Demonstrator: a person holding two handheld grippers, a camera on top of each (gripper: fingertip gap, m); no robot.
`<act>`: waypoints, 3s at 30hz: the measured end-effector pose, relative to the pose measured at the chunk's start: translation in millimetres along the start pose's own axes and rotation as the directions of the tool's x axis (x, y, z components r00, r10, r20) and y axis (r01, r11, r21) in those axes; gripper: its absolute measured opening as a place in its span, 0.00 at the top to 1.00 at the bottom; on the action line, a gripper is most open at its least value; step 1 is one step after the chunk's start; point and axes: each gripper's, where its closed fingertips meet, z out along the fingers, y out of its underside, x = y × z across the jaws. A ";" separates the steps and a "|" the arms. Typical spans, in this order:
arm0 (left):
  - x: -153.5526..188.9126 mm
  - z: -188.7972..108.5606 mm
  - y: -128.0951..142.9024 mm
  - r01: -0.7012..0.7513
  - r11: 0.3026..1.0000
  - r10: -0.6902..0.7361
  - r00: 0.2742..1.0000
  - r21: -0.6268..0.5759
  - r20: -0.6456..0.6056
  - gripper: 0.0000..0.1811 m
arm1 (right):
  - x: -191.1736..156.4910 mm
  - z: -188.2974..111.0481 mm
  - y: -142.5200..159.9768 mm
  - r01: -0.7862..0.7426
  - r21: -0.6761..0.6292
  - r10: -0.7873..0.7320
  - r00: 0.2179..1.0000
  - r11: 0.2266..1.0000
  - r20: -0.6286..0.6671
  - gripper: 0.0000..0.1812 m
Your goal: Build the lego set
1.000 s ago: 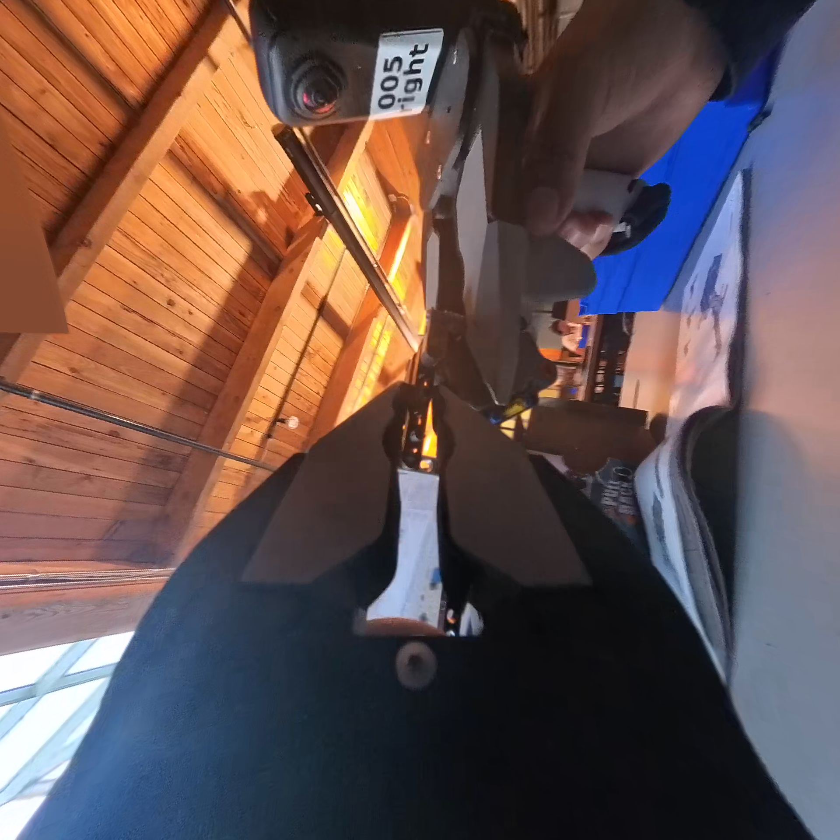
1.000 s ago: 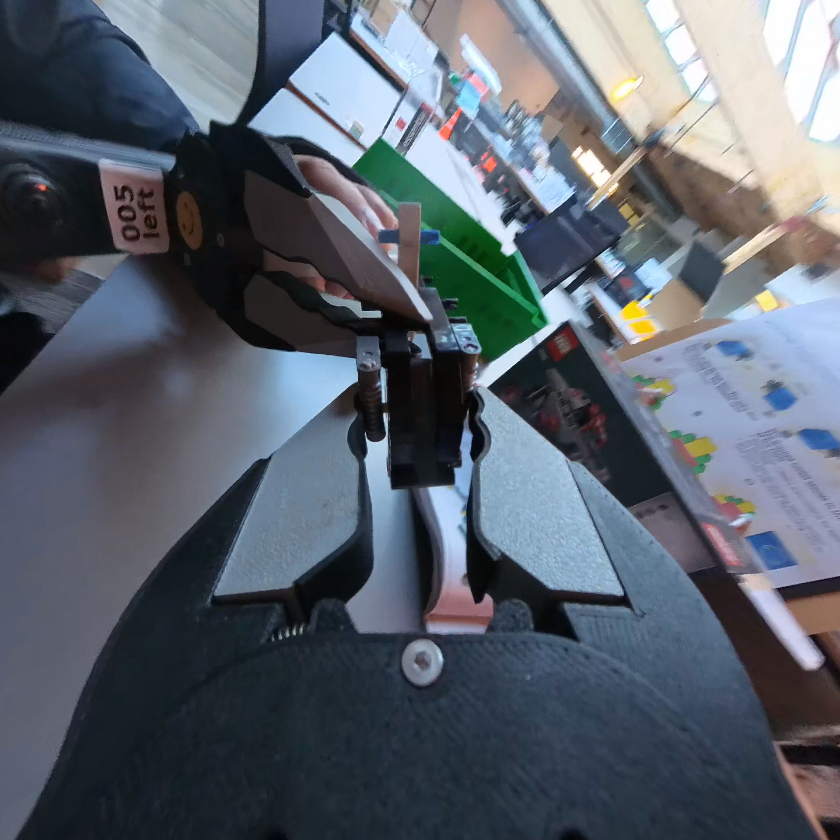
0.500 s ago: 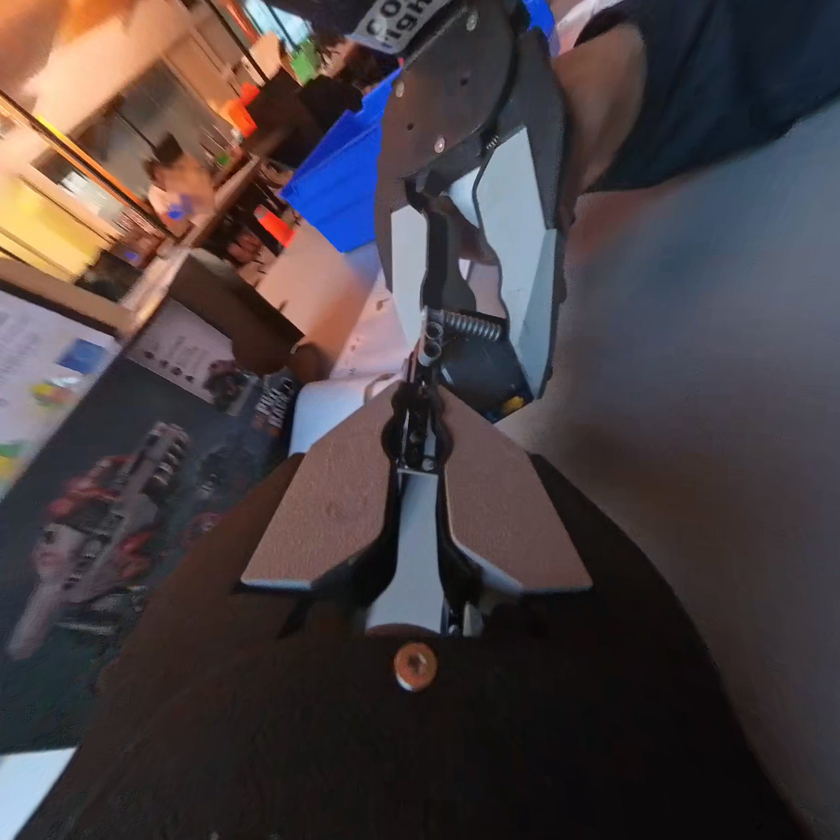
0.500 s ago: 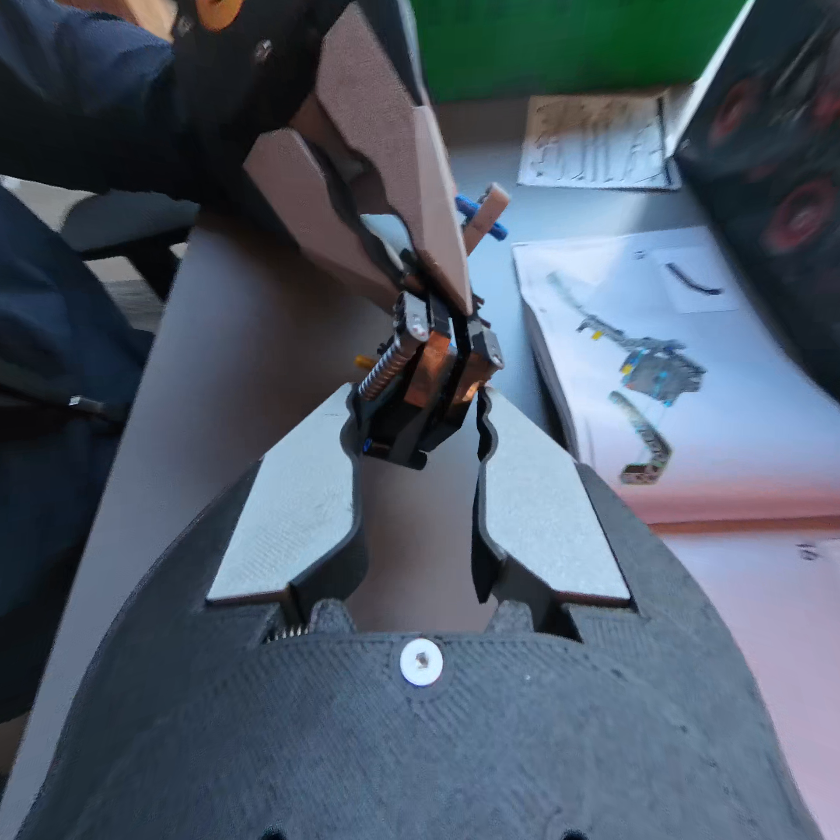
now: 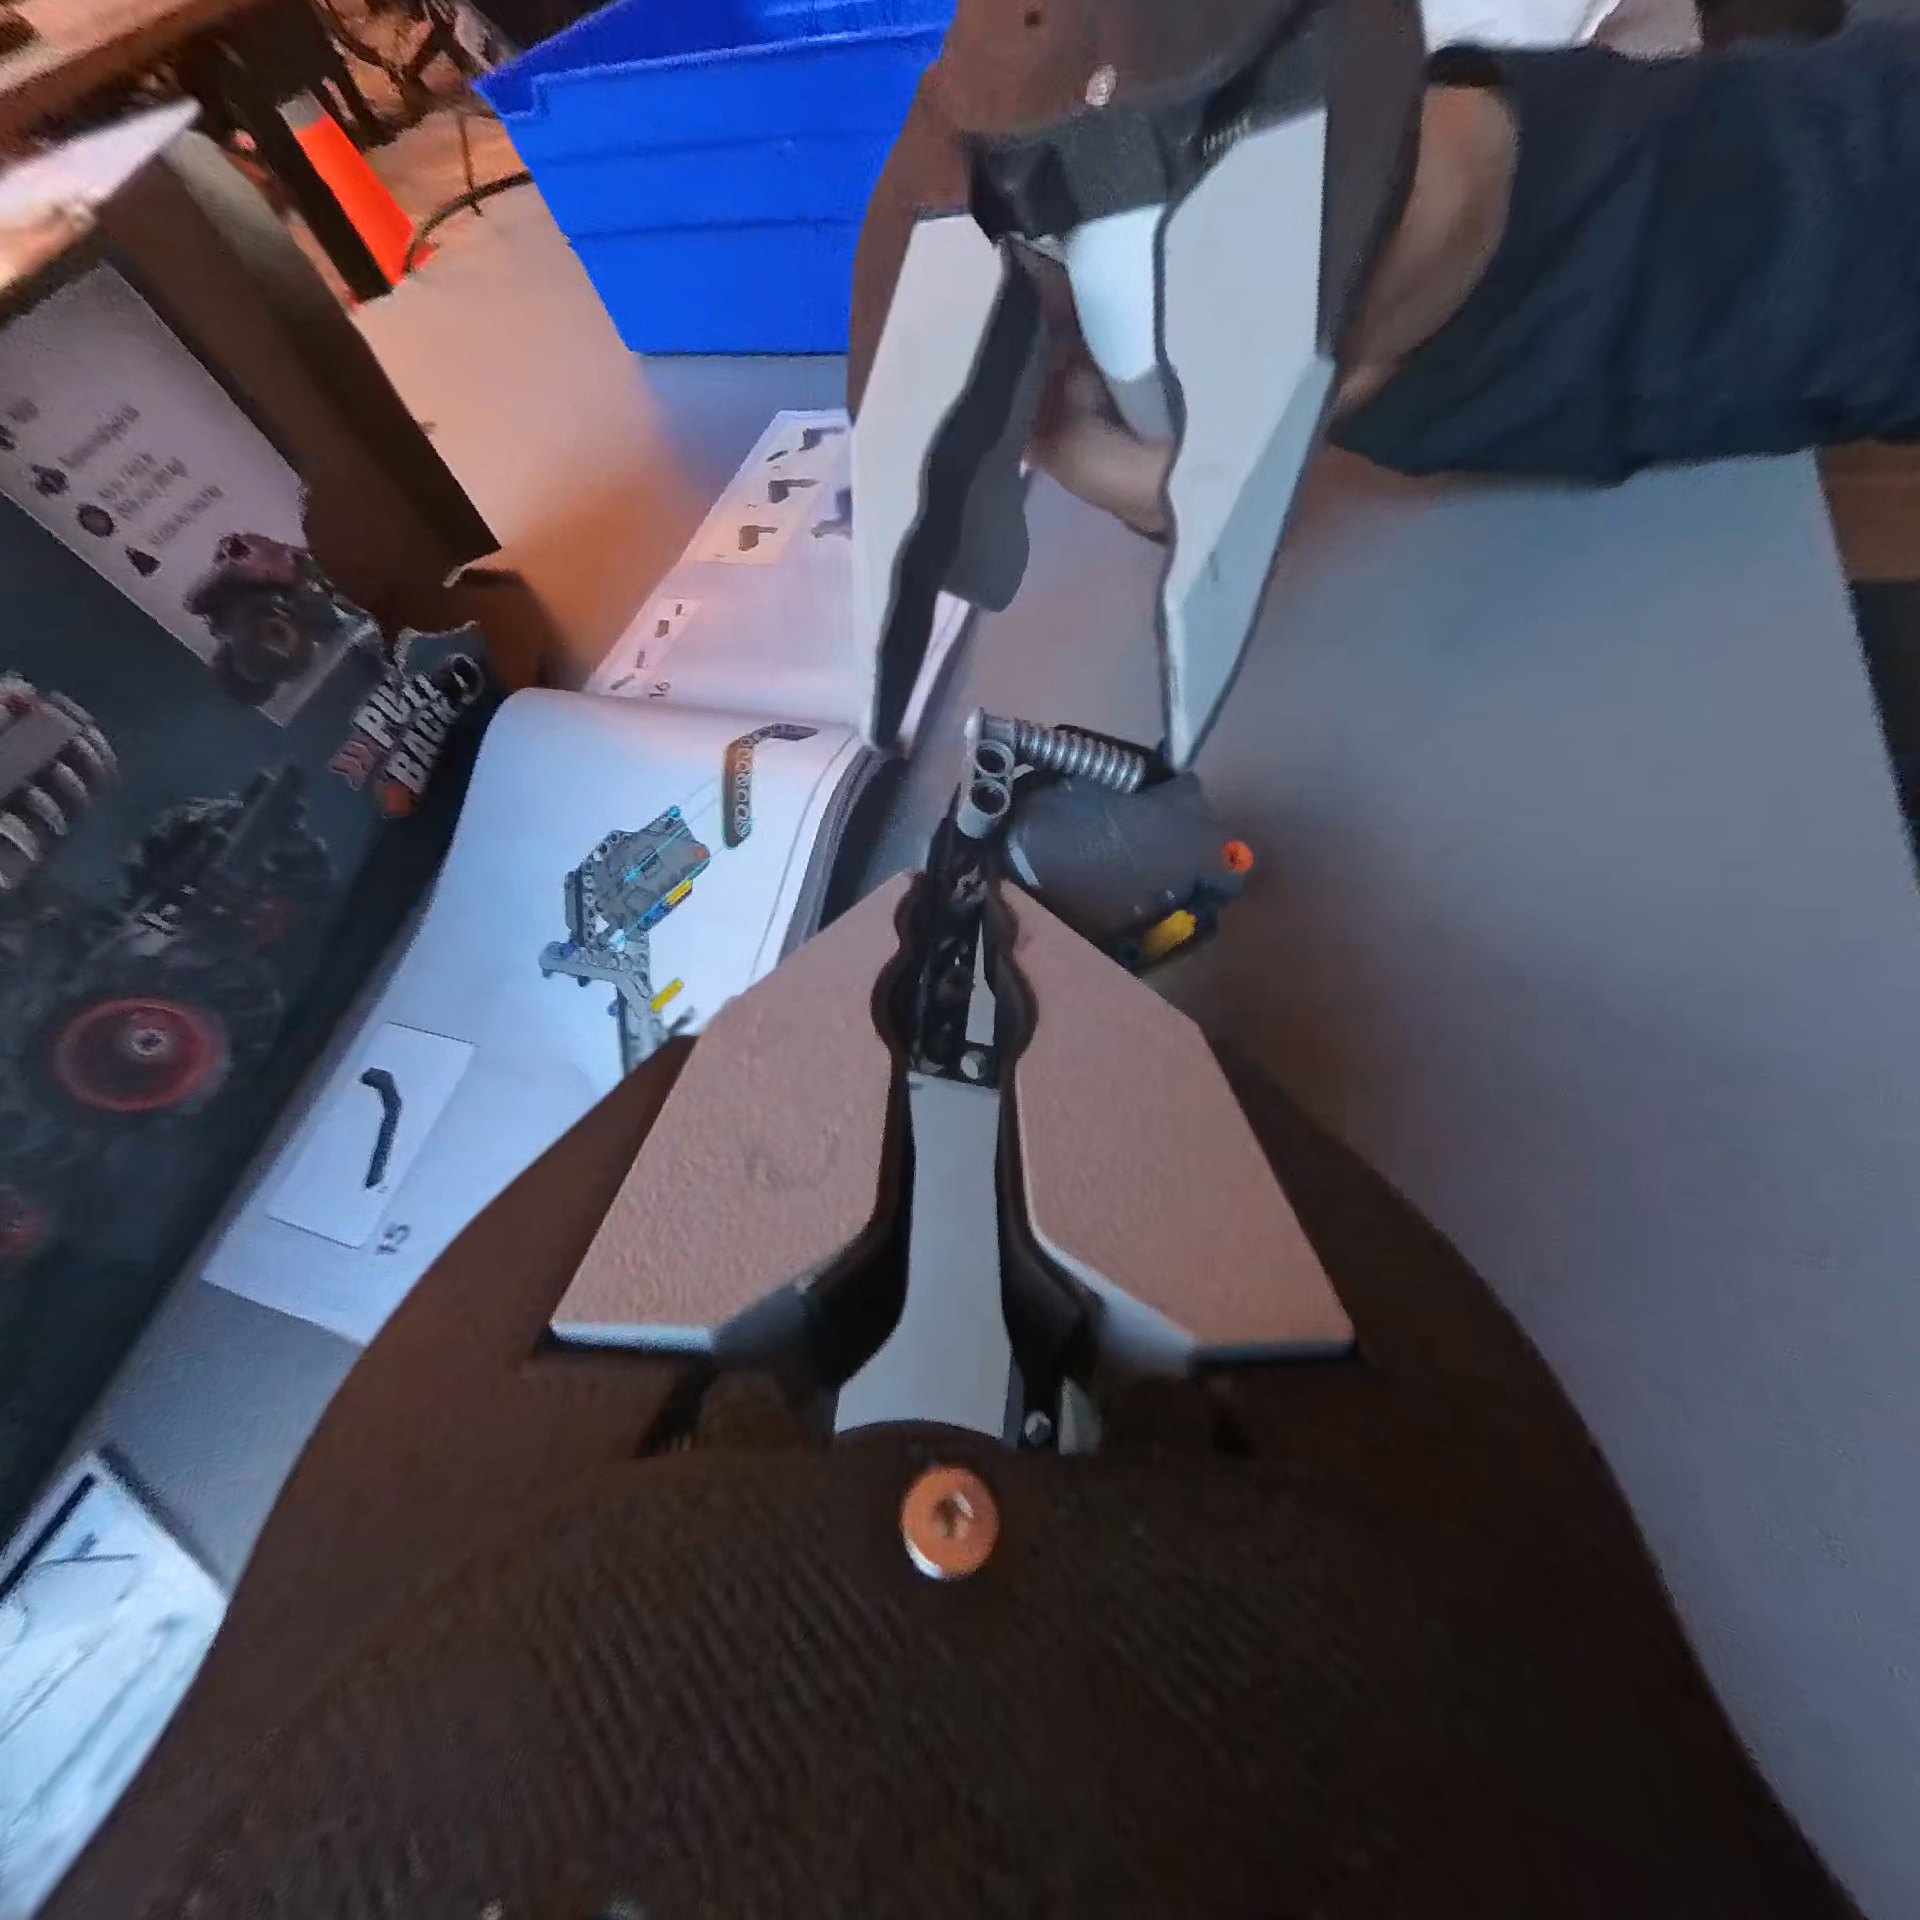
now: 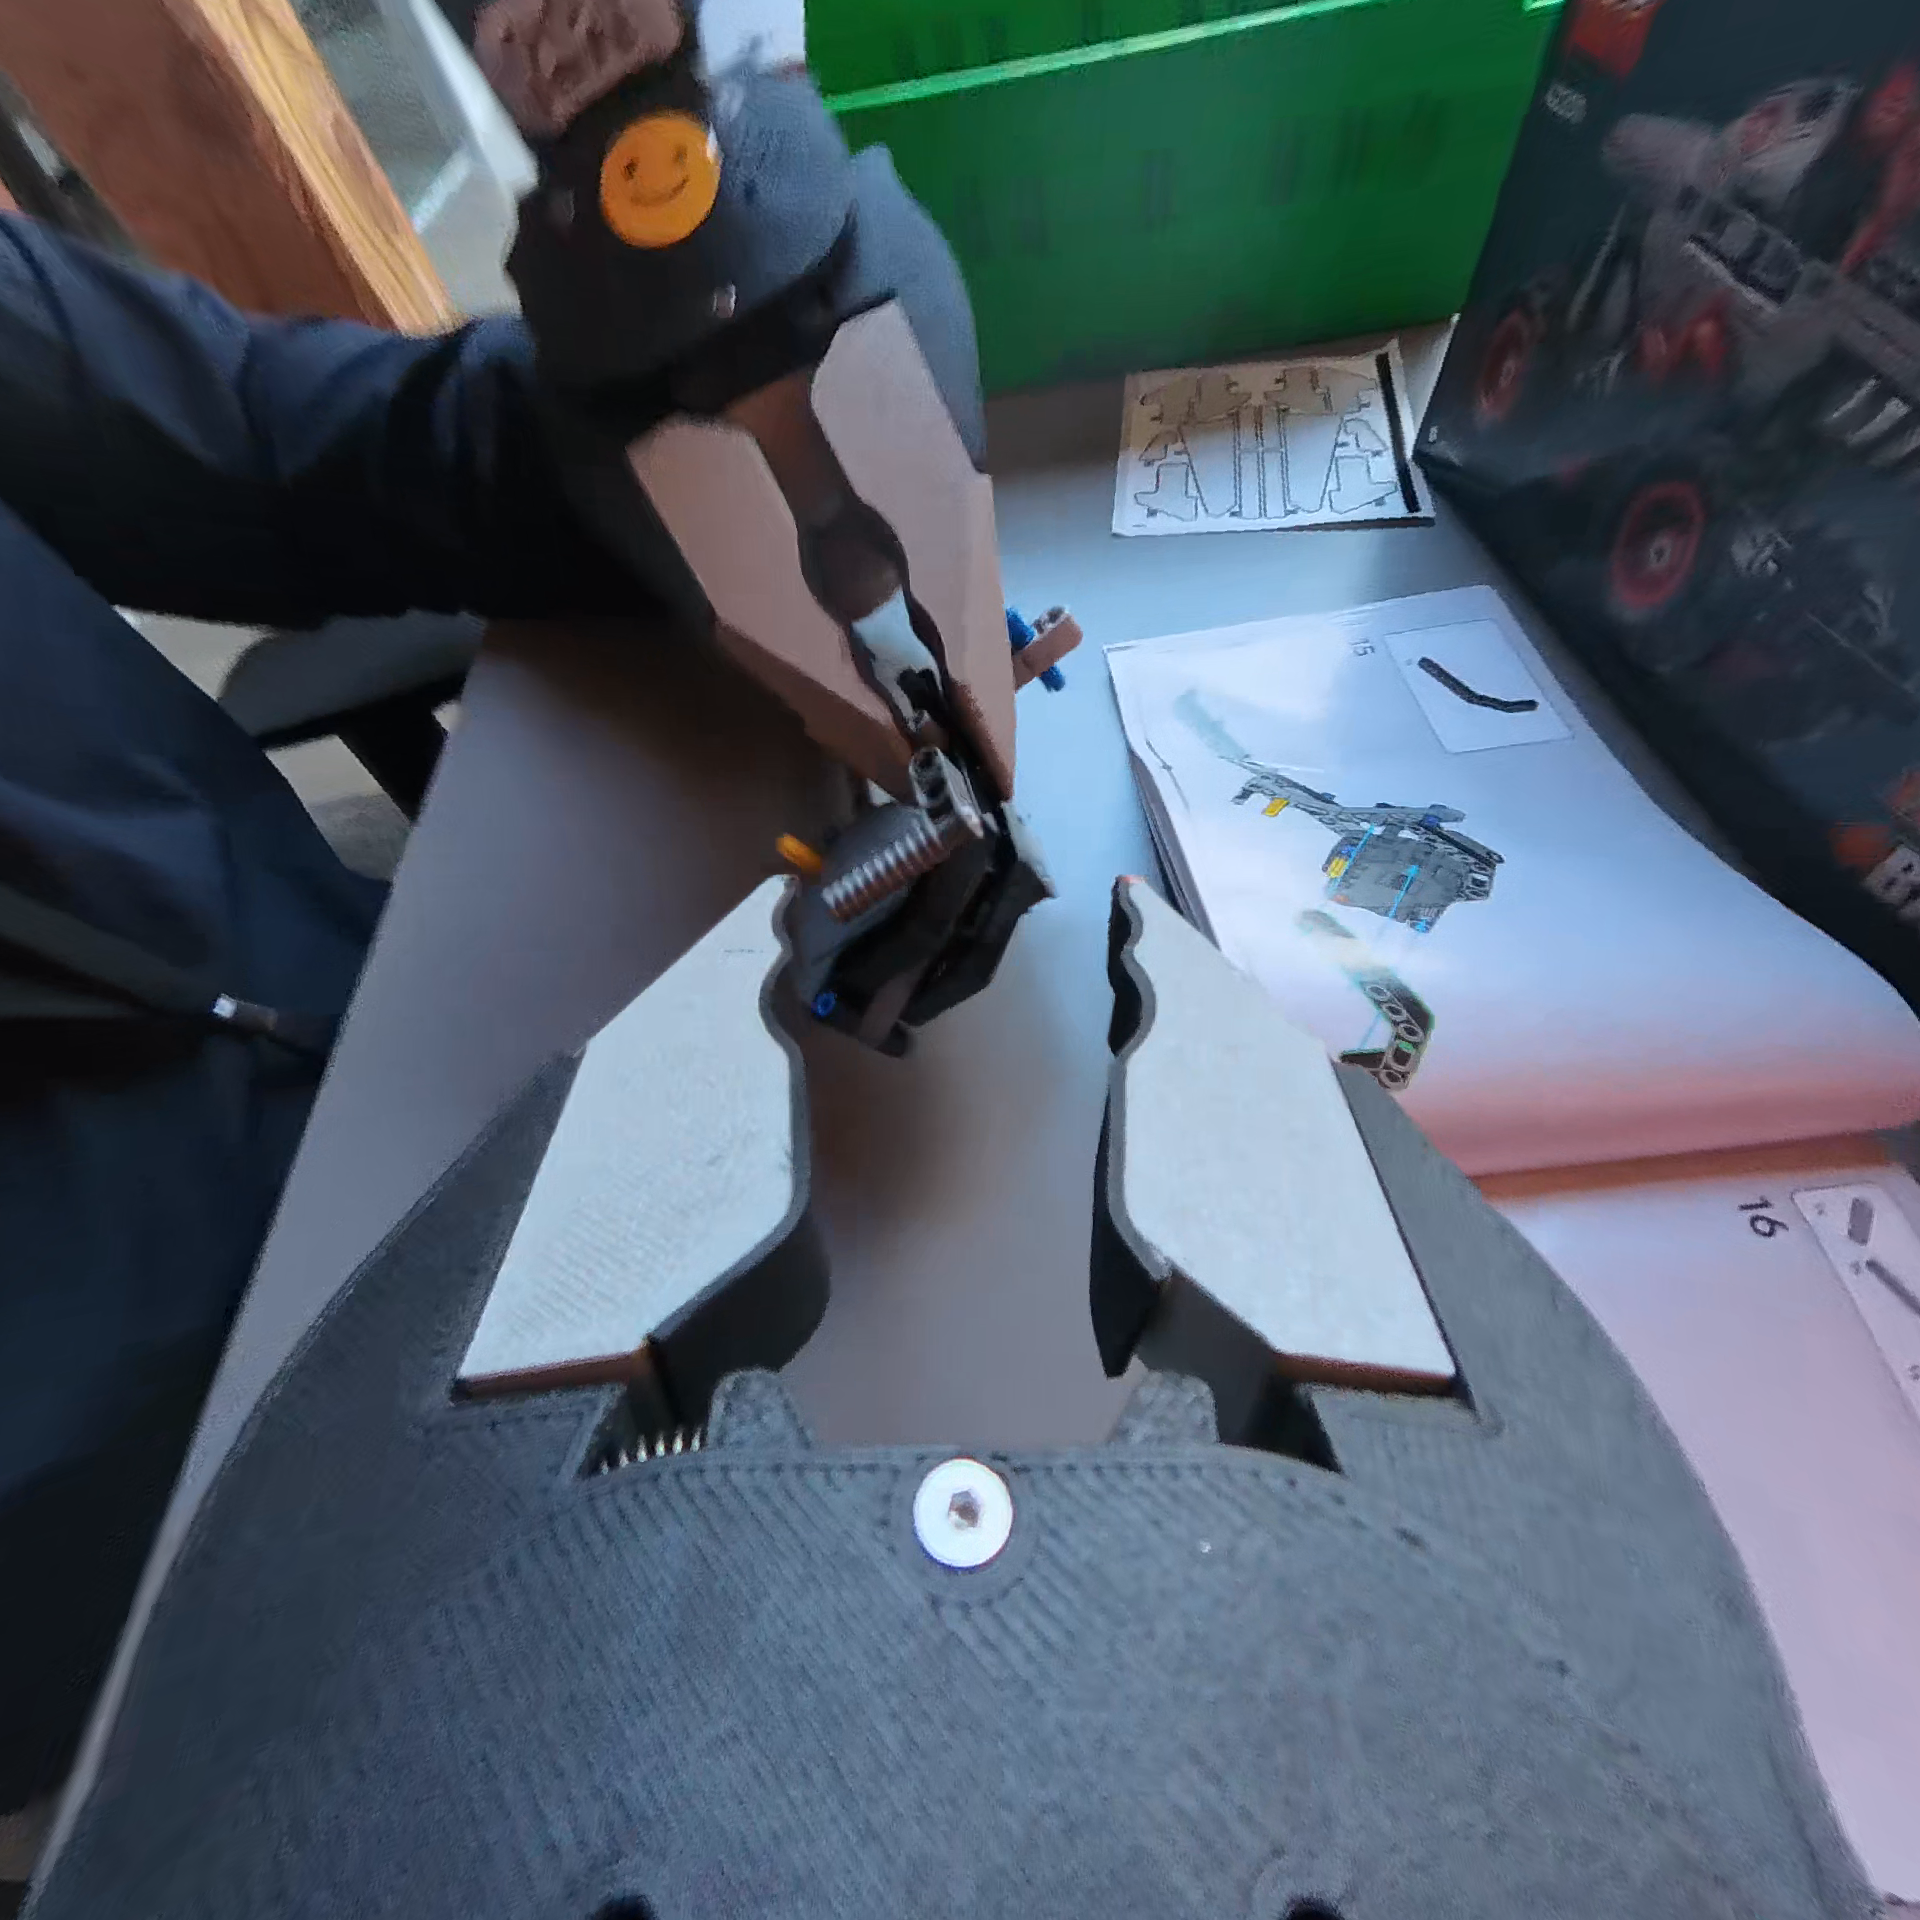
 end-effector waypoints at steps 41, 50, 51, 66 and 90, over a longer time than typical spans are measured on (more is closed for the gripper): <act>14.6 9.8 8.6 0.342 0.937 -0.347 0.907 -0.066 -0.237 0.94 | 4.0 22.7 22.6 0.127 -0.134 -0.142 0.983 0.983 -0.115 0.96; 7.8 11.6 18.2 0.246 0.964 -0.259 0.955 -0.105 -0.145 0.89 | -1.9 24.1 23.8 0.210 -0.171 -0.230 0.968 0.963 -0.106 0.96; 7.2 11.1 18.9 0.245 0.963 -0.259 0.955 -0.111 -0.142 0.88 | -2.3 24.1 23.9 0.212 -0.173 -0.232 0.967 0.962 -0.104 0.96; 21.7 12.4 25.6 0.179 0.972 -0.208 0.957 -0.154 -0.201 0.97 | -7.1 25.0 24.3 0.241 -0.151 -0.254 0.964 0.959 -0.075 0.96; 20.5 12.5 26.0 0.210 0.965 -0.239 0.951 -0.160 -0.198 0.97 | -5.7 29.2 26.2 0.205 -0.196 -0.223 0.972 0.959 -0.075 0.97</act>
